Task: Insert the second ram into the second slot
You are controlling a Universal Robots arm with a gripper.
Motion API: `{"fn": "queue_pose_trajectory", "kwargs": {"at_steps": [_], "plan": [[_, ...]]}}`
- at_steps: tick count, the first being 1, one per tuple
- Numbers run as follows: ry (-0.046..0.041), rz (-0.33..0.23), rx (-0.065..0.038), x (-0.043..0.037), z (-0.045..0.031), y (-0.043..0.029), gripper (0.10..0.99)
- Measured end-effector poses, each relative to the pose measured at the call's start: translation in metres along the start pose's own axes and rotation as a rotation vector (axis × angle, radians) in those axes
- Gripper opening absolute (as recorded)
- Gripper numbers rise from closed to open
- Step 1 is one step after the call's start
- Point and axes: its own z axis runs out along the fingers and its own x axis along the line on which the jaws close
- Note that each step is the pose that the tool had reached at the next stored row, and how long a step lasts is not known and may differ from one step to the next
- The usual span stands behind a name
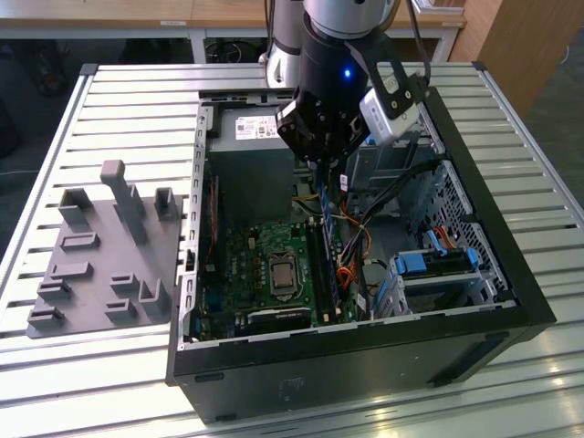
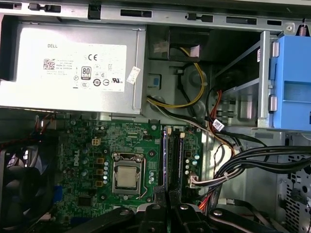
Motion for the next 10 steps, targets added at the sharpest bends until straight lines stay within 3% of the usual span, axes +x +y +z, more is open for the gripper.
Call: {"fn": "queue_pose_trajectory", "kwargs": {"at_steps": [10], "plan": [[0.0000, 0.000, 0.000, 0.0000, 0.0034, -0.0002, 0.137]]}}
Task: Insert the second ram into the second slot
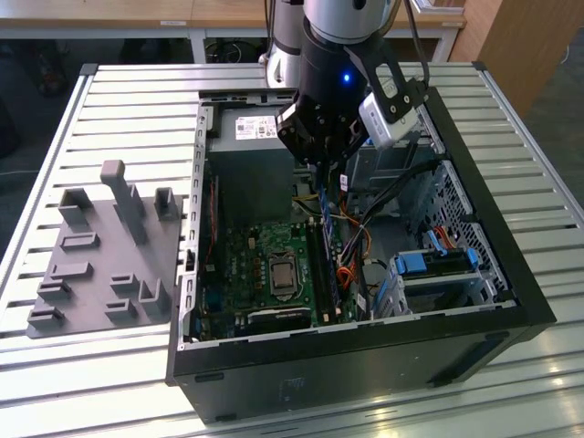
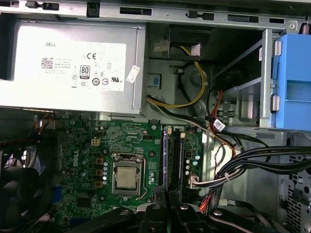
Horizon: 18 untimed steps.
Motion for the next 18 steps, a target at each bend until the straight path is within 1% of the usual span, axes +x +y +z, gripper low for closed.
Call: {"fn": "queue_pose_trajectory", "kwargs": {"at_steps": [18], "plan": [[0.0000, 0.000, 0.000, 0.0001, 0.0051, -0.0004, 0.137]]}}
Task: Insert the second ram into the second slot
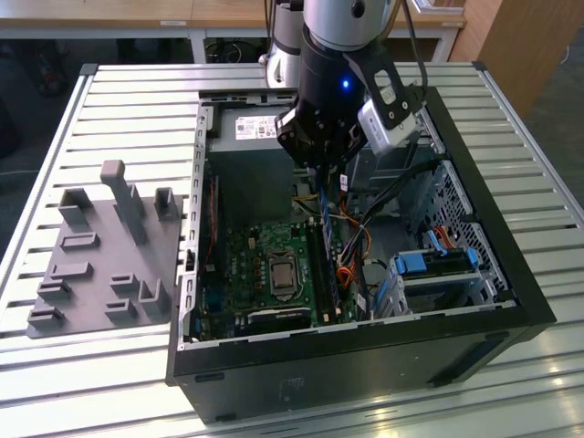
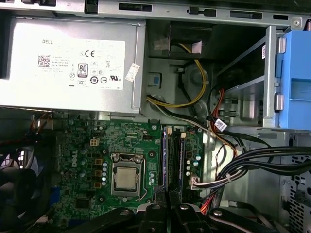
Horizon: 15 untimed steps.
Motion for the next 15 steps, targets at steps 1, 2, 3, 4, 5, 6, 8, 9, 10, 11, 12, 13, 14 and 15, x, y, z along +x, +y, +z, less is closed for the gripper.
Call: {"fn": "queue_pose_trajectory", "kwargs": {"at_steps": [1, 2, 3, 4, 5, 6, 8, 9, 10, 11, 12, 13, 14, 15], "plan": [[0.0000, 0.000, 0.000, 0.0000, 0.0003, 0.0000, 0.137], [0.0000, 0.000, 0.000, 0.0000, 0.0006, 0.0000, 0.137], [0.0000, 0.000, 0.000, 0.0000, 0.0008, 0.0000, 0.137], [0.0000, 0.000, 0.000, 0.0000, 0.0010, -0.0001, 0.137], [0.0000, 0.000, 0.000, 0.0000, 0.0012, 0.0000, 0.137], [0.0000, 0.000, 0.000, 0.0000, 0.0015, -0.0001, 0.137], [0.0000, 0.000, 0.000, 0.0000, 0.0020, -0.0001, 0.137], [0.0000, 0.000, 0.000, 0.0000, 0.0023, -0.0001, 0.137], [0.0000, 0.000, 0.000, 0.0000, 0.0025, -0.0001, 0.137], [0.0000, 0.000, 0.000, 0.0000, 0.0027, -0.0001, 0.137], [0.0000, 0.000, 0.000, 0.0000, 0.0030, -0.0001, 0.137], [0.0000, 0.000, 0.000, 0.0000, 0.0032, -0.0001, 0.137], [0.0000, 0.000, 0.000, 0.0000, 0.0035, -0.0001, 0.137], [0.0000, 0.000, 0.000, 0.0001, 0.0037, -0.0001, 0.137]]}}
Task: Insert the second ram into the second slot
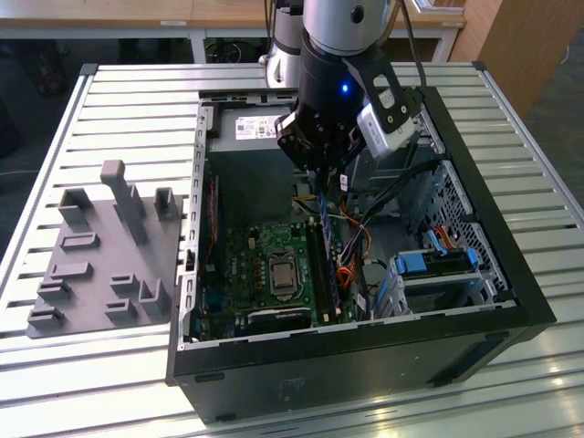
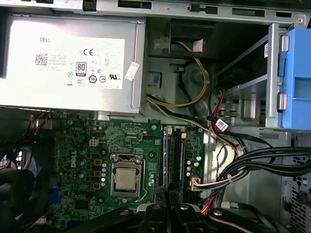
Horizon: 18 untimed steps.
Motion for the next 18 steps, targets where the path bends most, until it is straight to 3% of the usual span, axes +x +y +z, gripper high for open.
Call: {"fn": "queue_pose_trajectory", "kwargs": {"at_steps": [18], "plan": [[0.0000, 0.000, 0.000, 0.0000, 0.0040, -0.0001, 0.137]]}}
